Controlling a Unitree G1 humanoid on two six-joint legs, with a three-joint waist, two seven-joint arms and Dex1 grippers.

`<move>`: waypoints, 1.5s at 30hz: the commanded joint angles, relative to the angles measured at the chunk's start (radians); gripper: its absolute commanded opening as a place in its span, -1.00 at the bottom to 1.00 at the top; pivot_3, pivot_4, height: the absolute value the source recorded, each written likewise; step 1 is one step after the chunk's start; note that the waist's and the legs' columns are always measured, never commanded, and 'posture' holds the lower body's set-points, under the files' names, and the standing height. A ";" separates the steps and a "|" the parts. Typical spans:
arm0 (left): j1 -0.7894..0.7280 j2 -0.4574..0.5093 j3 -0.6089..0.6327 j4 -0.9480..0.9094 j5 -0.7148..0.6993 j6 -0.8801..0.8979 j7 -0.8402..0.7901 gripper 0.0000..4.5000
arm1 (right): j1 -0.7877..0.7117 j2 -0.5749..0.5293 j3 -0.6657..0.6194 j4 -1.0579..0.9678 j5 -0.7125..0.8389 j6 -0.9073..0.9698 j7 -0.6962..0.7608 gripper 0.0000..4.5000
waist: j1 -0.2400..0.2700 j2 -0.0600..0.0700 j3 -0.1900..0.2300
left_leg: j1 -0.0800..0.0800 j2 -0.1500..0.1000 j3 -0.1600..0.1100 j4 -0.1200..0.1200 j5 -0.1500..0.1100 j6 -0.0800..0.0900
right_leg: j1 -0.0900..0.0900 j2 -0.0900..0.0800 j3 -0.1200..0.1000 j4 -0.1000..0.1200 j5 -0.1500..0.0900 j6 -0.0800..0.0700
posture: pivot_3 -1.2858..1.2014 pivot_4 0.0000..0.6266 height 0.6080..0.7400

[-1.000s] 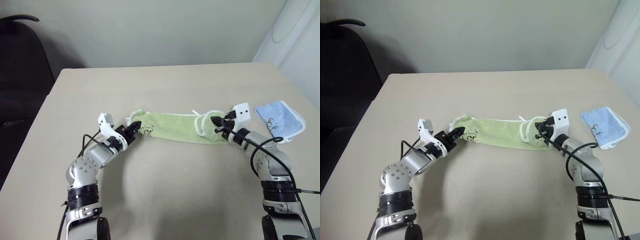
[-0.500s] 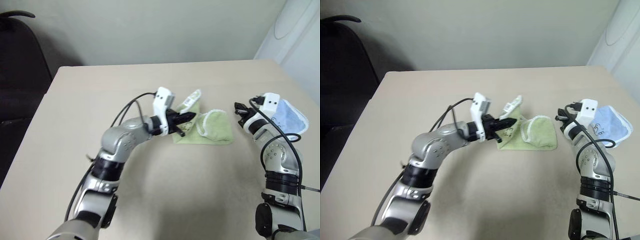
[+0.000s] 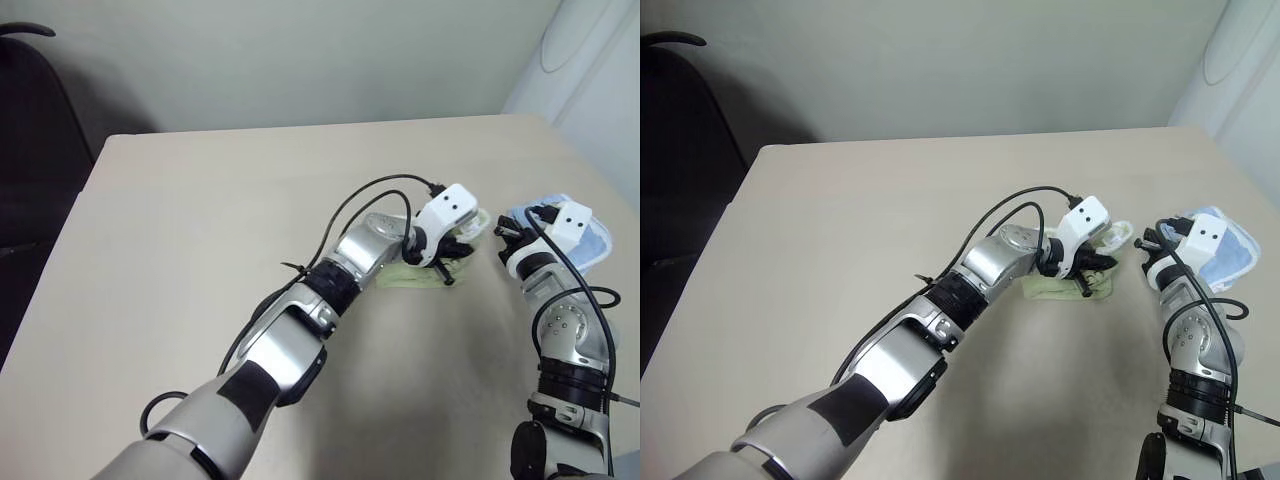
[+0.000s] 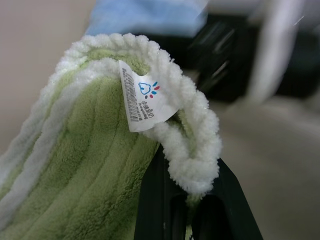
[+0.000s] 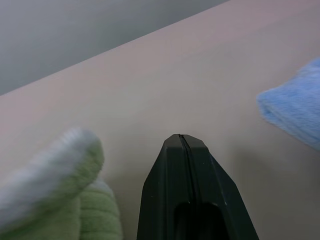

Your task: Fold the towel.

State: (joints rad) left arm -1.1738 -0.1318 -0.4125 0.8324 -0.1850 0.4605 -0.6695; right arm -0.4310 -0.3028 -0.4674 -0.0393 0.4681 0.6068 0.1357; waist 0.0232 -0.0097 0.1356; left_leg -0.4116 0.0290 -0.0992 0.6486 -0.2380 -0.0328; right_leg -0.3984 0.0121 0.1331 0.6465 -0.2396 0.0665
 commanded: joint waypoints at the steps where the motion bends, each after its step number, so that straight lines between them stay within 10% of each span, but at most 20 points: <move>1: -0.033 -0.033 0.034 0.035 0.039 -0.048 -0.002 -0.79 | 0.004 -0.006 -0.021 -0.052 0.020 -0.017 -0.017 -1.00 | 0.001 0.000 0.000 | -0.001 0.000 0.001 0.001 0.000 0.000 | 0.000 0.000 0.002 -0.001 0.000 0.001 | 0.03 -0.52 1.00; 8: -0.004 -0.043 0.152 0.002 -0.003 -0.019 -0.030 0.18 | -0.010 -0.019 0.000 -0.027 0.014 -0.019 -0.014 -1.00 | 0.004 0.000 0.000 | -0.006 -0.001 0.003 0.016 -0.008 0.010 | -0.001 -0.001 0.004 -0.001 0.002 0.006 | 0.03 -0.52 1.00; 24: 0.100 0.088 0.340 -0.214 -0.077 0.099 -0.014 0.18 | -0.017 -0.156 0.051 -0.039 -0.003 -0.011 0.059 -1.00 | 0.008 0.002 -0.001 | -0.006 -0.001 0.006 0.019 -0.003 0.002 | -0.003 -0.002 0.005 0.000 0.004 0.006 | 0.03 -0.52 1.00; 33: 0.206 0.136 0.338 -0.339 -0.078 0.044 -0.048 -0.97 | 0.001 -0.185 0.168 -0.133 0.069 0.133 0.179 -1.00 | 0.001 0.002 -0.001 | -0.007 -0.001 0.009 0.018 -0.004 0.002 | -0.007 -0.001 0.005 0.000 0.003 0.007 | 0.03 -0.52 1.00; 45: 0.275 0.163 0.182 -0.237 0.057 0.036 -0.062 -0.97 | 0.105 -0.160 0.340 -0.061 -0.020 0.200 0.194 -1.00 | 0.003 0.002 -0.001 | -0.007 -0.002 0.009 0.021 -0.005 0.004 | -0.006 -0.003 0.005 0.001 0.004 0.008 | 0.03 -0.52 1.00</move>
State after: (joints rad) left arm -0.9105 0.0333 -0.1966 0.5776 -0.1665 0.5191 -0.7441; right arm -0.3358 -0.4590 -0.1522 -0.1068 0.4734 0.8012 0.3274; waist 0.0262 -0.0076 0.1344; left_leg -0.4181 0.0269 -0.0907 0.6699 -0.2428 -0.0286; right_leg -0.4047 0.0093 0.1388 0.6472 -0.2350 0.0743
